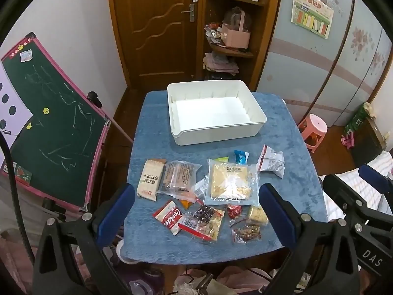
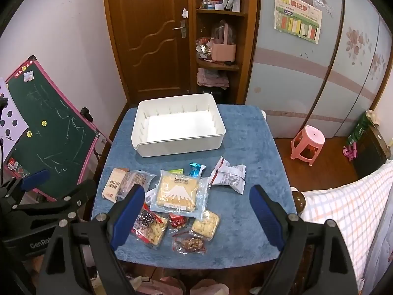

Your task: Organize snacks

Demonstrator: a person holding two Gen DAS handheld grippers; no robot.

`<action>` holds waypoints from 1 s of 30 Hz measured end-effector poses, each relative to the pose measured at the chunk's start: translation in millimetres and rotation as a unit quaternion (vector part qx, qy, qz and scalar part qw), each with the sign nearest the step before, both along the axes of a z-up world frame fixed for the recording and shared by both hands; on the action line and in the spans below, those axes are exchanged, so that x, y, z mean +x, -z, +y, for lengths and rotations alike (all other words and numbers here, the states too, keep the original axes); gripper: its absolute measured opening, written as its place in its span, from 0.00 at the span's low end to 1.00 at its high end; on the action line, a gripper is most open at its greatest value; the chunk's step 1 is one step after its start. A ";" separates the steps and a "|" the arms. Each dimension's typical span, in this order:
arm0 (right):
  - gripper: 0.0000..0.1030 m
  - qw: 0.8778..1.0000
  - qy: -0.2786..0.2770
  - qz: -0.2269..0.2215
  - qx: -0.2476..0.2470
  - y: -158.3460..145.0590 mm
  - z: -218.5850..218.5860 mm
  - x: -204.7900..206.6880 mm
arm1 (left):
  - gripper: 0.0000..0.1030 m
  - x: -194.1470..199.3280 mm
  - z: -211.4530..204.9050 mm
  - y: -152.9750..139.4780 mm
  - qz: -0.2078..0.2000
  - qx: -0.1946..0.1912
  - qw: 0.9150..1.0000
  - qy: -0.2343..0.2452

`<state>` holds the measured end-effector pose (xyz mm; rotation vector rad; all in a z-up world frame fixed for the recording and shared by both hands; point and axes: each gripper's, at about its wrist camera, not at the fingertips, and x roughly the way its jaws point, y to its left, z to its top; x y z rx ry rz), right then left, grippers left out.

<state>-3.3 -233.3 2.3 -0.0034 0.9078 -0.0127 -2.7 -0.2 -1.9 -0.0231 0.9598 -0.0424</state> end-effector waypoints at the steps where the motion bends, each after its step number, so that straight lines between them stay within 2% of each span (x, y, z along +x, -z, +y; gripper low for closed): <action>1: 0.86 1.000 -0.001 -0.001 -0.001 -1.3 0.1 0.4 | 0.97 -0.6 -0.4 0.2 0.000 -0.001 1.000 0.000; 23: 0.86 1.000 -0.002 -0.005 -0.001 -0.9 -0.4 2.2 | 0.97 5.2 -1.1 -13.5 -0.016 0.018 1.000 0.000; 30: 0.86 1.000 -0.002 -0.004 0.001 0.2 -2.2 2.3 | 0.97 9.2 0.9 -10.3 -0.007 0.005 1.000 0.004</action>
